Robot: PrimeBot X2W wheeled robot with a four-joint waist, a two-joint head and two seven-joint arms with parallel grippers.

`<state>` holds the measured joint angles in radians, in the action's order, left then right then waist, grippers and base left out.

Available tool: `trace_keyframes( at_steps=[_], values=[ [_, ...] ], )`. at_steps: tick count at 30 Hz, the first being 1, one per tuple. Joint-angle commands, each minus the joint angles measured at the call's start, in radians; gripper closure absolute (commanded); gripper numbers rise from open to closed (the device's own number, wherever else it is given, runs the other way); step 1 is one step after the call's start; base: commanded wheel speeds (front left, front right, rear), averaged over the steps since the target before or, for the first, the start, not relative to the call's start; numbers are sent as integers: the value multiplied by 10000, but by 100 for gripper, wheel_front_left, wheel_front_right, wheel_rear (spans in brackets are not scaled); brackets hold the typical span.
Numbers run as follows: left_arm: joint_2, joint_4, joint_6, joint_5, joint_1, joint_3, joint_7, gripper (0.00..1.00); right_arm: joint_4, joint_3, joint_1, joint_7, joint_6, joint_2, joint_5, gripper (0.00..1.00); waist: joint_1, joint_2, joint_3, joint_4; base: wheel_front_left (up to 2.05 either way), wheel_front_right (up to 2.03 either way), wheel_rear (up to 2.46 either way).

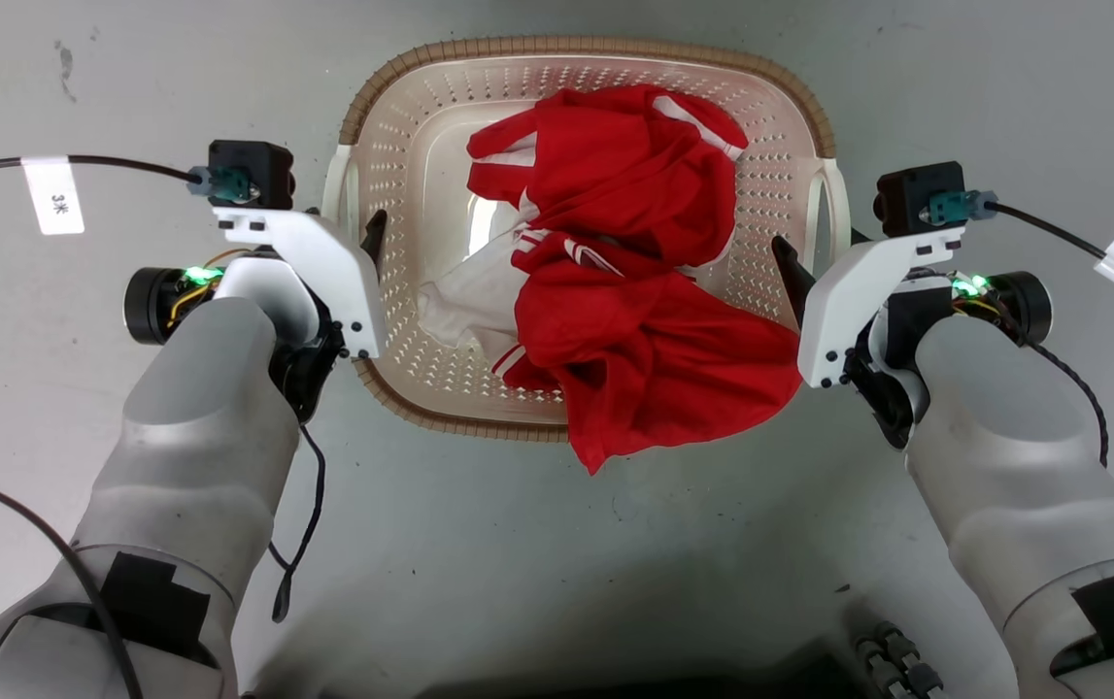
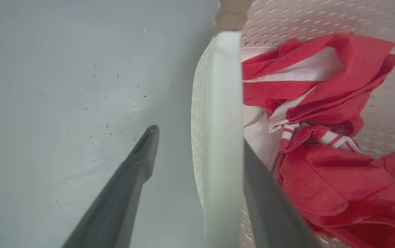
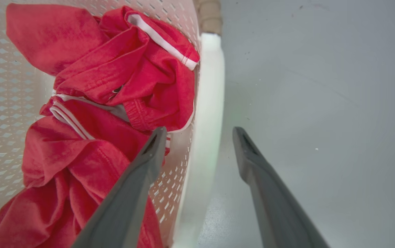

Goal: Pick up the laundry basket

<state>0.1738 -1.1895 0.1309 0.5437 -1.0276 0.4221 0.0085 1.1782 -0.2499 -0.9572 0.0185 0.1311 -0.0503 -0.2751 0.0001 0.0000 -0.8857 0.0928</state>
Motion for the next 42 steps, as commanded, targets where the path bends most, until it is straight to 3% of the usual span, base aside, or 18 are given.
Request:
trace_keyframes(
  at_steps=[1,10,20,42],
  values=[
    [11,53,-7,91,-106,132,24,100,89,-64,-227,78,-7,2,-124,100,-1,0,-20,-17,0,0,0],
    [-35,230,-11,957,230,889,311,100,498,-629,-206,95,-5,-5,-516,100,-1,0,226,-129,0,0,0],
    [-355,214,-3,2056,988,1501,621,100,663,-1352,525,-401,9,46,-1307,100,-1,0,1542,-417,0,0,0],
    [-684,14,48,4057,2411,2459,2762,100,1007,-1888,1732,-3575,10,1,-2849,100,-1,0,5764,-1019,0,0,0]
  ],
)
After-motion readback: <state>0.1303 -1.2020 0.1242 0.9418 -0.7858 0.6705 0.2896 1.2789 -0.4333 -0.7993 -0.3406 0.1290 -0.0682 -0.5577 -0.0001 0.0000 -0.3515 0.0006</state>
